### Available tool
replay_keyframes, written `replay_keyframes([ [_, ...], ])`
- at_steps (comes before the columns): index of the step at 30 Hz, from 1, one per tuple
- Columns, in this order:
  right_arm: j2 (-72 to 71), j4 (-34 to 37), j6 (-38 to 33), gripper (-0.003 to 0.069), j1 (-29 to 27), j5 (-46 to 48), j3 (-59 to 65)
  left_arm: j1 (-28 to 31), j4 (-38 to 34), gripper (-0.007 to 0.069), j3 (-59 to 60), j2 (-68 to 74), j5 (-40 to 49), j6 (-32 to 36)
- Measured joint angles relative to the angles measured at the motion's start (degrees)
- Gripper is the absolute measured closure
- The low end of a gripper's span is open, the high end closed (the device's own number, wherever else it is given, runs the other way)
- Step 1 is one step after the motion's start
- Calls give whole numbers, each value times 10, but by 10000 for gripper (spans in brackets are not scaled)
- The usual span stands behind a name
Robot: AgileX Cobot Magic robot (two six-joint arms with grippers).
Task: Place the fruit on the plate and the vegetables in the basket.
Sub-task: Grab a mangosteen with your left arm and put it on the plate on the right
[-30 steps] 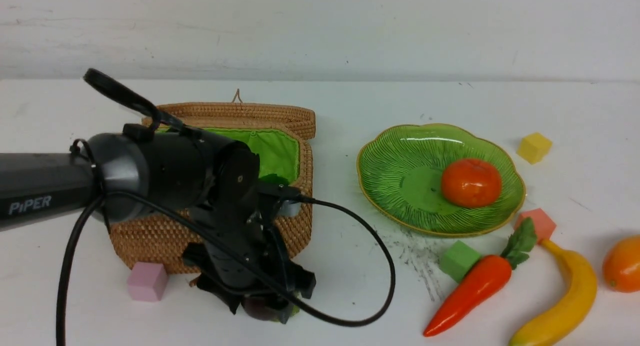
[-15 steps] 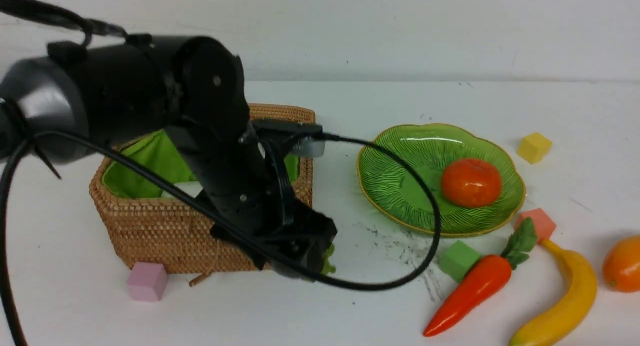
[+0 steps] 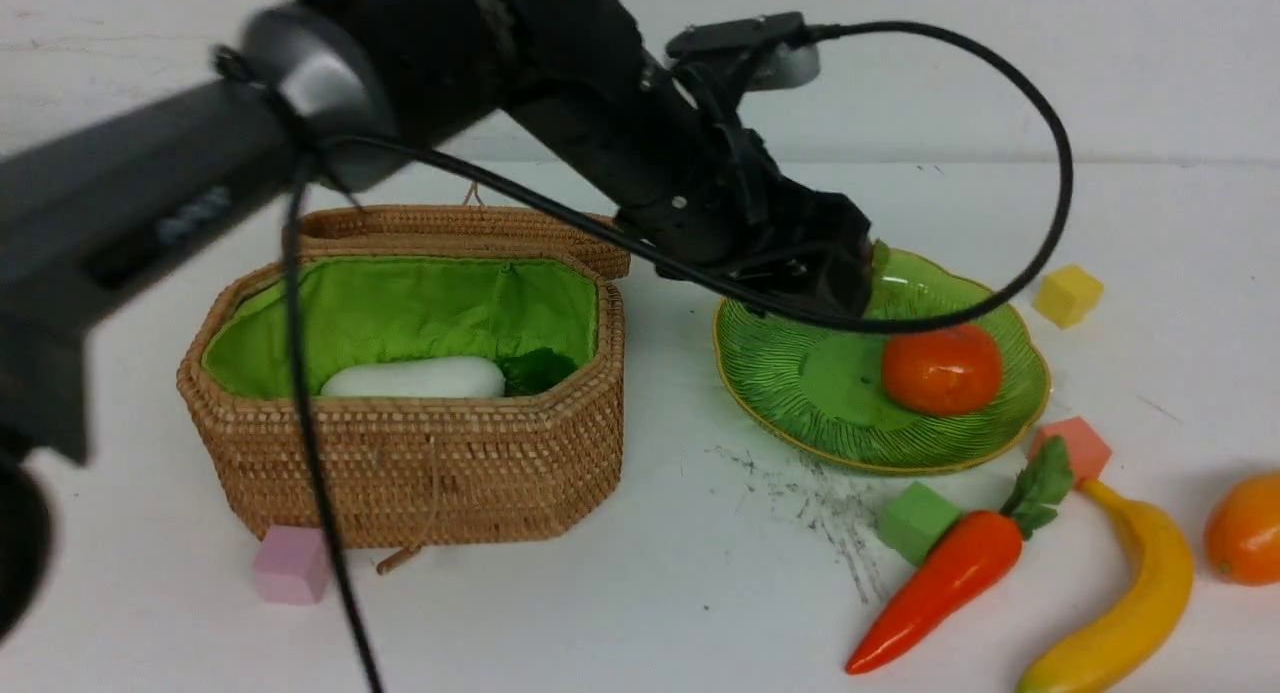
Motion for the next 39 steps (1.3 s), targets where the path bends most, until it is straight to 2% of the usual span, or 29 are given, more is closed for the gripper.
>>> replay_keyframes([
  [4, 0, 0, 0, 421, 0, 0, 0, -14, 12, 106, -85, 92, -17, -1],
  [8, 0, 0, 0, 421, 0, 0, 0, -29, 53, 106, -139, 152, -21, -36],
  [11, 0, 0, 0, 421, 0, 0, 0, -36, 104, 106, -153, 186, -23, -110],
  [15, 0, 0, 0, 421, 0, 0, 0, -35, 123, 106, -154, 200, -23, -153],
  [34, 0, 0, 0, 421, 0, 0, 0, -35, 107, 73, -155, 195, 5, -156],
  [39, 0, 0, 0, 421, 0, 0, 0, -35, 121, 33, -155, 188, 9, -145],
])
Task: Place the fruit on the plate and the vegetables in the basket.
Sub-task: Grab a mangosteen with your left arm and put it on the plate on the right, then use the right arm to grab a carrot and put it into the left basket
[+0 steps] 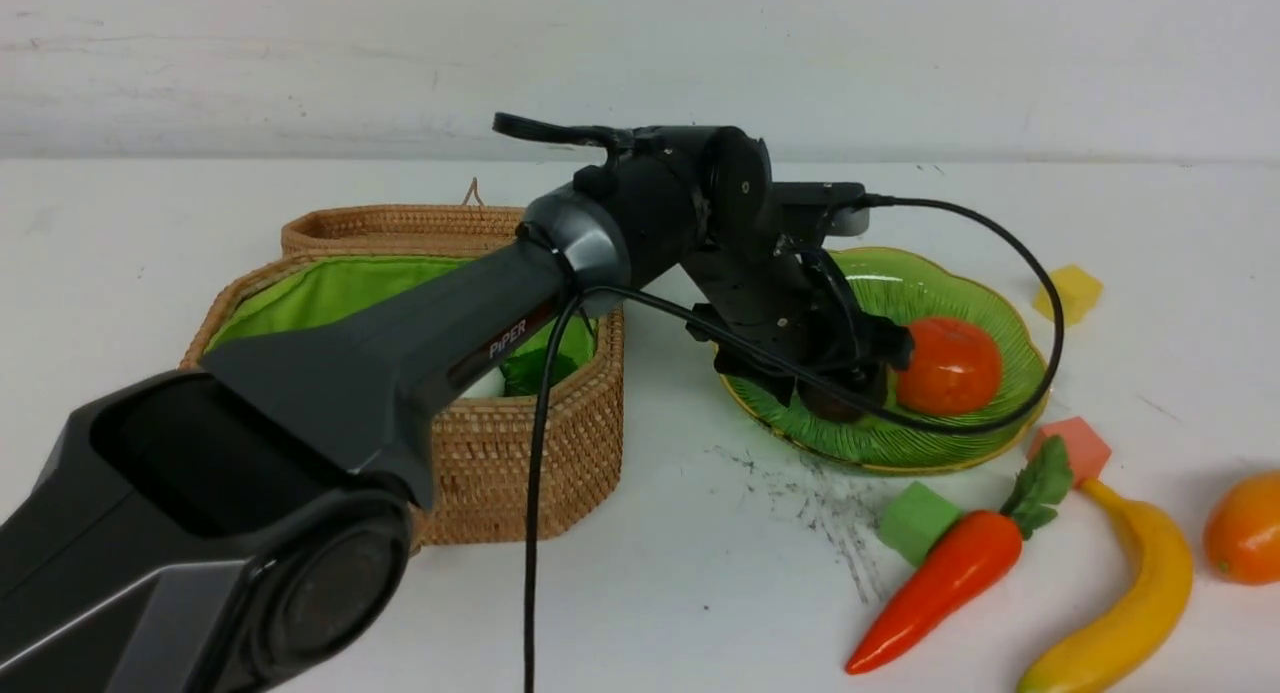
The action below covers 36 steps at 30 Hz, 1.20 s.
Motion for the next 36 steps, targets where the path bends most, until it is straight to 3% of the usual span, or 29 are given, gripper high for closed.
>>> replay_keyframes([
  [11, 0, 0, 0, 421, 0, 0, 0, 0, 2, 0, -1, -3, -3, 34],
  [19, 0, 0, 0, 421, 0, 0, 0, 1, 5, 104, -1, -56, 34, 43],
  [22, 0, 0, 0, 421, 0, 0, 0, 2, 16, 163, -1, -104, 78, 43],
  [26, 0, 0, 0, 421, 0, 0, 0, 5, 51, 311, -1, -198, 169, 43],
  [32, 0, 0, 0, 421, 0, 0, 0, 5, 117, 529, 37, -328, 182, -10],
  [36, 0, 0, 0, 421, 0, 0, 0, 5, 145, 621, 108, -420, 182, -30],
])
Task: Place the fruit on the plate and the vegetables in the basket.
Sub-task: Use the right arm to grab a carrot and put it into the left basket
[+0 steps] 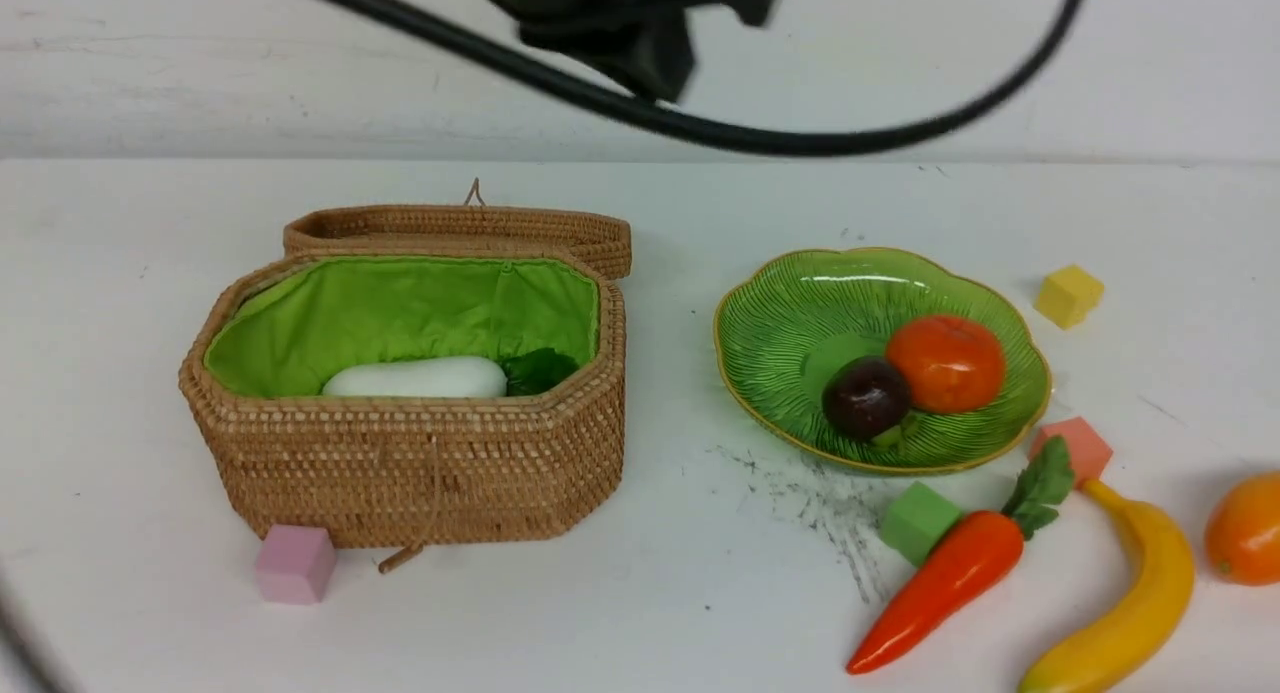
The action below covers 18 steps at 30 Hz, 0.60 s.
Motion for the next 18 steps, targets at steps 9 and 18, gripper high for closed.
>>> replay_keyframes([
  [9, 0, 0, 0, 421, 0, 0, 0, 0, 13, 638, 303, -264, 0, -37],
  [18, 0, 0, 0, 421, 0, 0, 0, 0, -44, 638, 623, -488, -82, -130],
])
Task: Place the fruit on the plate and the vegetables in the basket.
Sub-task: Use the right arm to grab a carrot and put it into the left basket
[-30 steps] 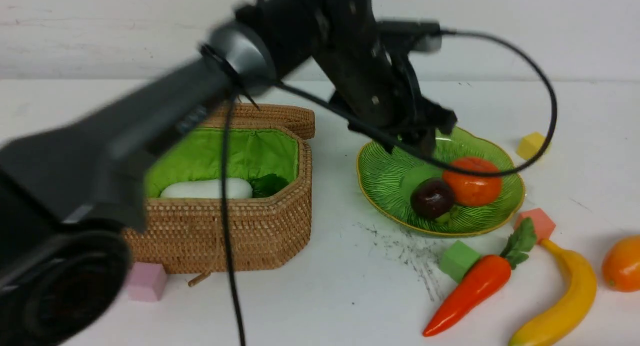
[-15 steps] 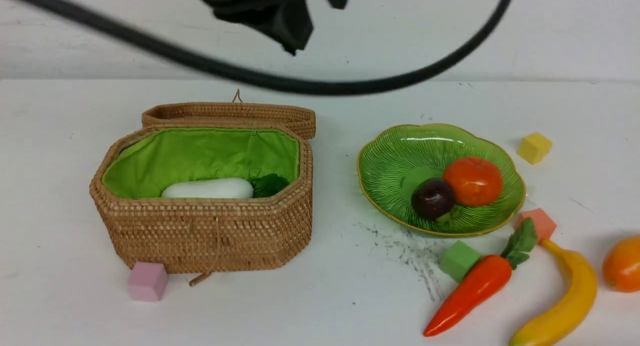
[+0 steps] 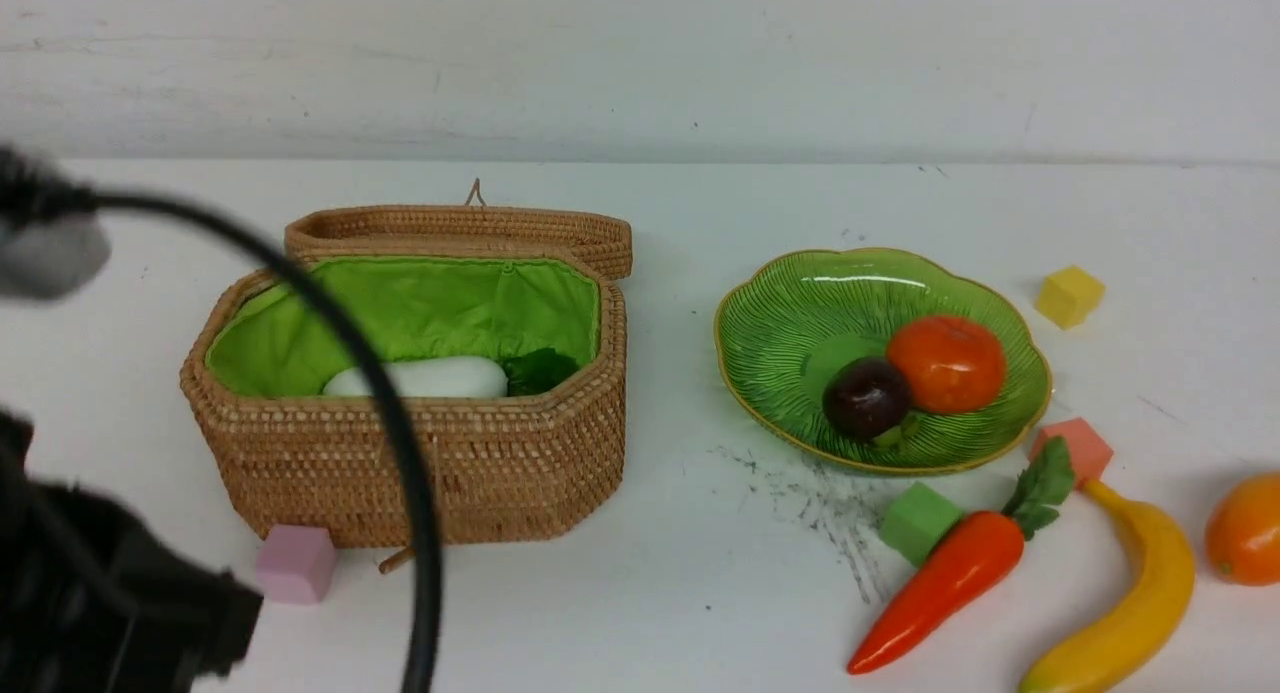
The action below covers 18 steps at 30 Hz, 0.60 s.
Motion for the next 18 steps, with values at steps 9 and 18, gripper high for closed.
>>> replay_keyframes([
  [9, 0, 0, 0, 421, 0, 0, 0, 0, -42, 638, 155, -105, -104, -2],
  [18, 0, 0, 0, 421, 0, 0, 0, 0, -36, 638, 162, -107, -121, -2],
])
